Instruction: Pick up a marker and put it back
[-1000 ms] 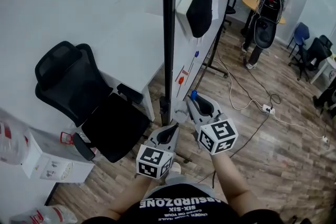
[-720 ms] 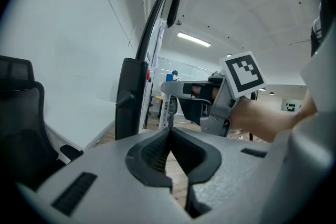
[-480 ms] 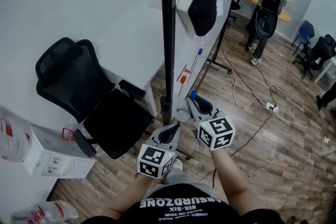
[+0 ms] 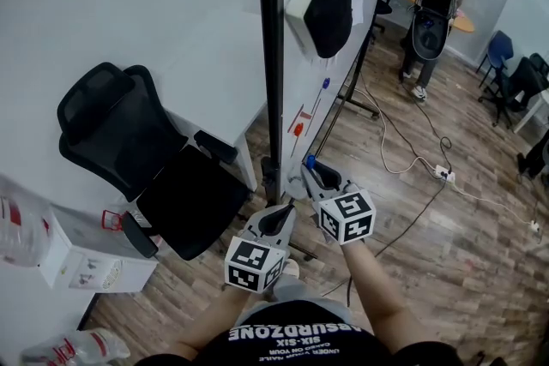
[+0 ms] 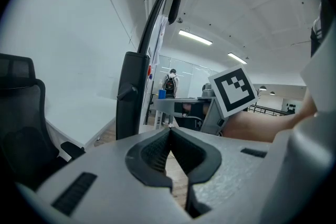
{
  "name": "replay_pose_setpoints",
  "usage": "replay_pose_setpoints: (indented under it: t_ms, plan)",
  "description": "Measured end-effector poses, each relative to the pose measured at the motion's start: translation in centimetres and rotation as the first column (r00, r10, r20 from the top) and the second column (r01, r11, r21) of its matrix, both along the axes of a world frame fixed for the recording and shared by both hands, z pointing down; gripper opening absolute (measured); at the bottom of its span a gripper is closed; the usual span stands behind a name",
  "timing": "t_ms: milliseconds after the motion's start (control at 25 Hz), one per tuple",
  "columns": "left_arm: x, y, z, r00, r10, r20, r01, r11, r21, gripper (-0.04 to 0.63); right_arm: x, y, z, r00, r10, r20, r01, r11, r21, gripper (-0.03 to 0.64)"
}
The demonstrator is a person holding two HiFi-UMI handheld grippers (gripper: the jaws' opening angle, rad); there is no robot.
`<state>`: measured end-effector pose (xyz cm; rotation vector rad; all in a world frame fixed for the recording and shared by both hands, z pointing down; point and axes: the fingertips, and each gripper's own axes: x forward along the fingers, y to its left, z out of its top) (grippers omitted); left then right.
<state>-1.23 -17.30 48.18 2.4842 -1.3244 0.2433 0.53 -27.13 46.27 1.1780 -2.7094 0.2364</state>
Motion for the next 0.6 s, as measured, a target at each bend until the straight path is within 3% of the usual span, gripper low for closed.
replay_pose_setpoints:
  t_ms: [600]
  plan:
    - [0.0, 0.3, 0.2, 1.000, 0.016, -0.005, -0.016, 1.000, -0.001, 0.008, -0.2, 1.3, 3.2, 0.996, -0.019, -0.089, 0.015, 0.999, -0.042, 0.064]
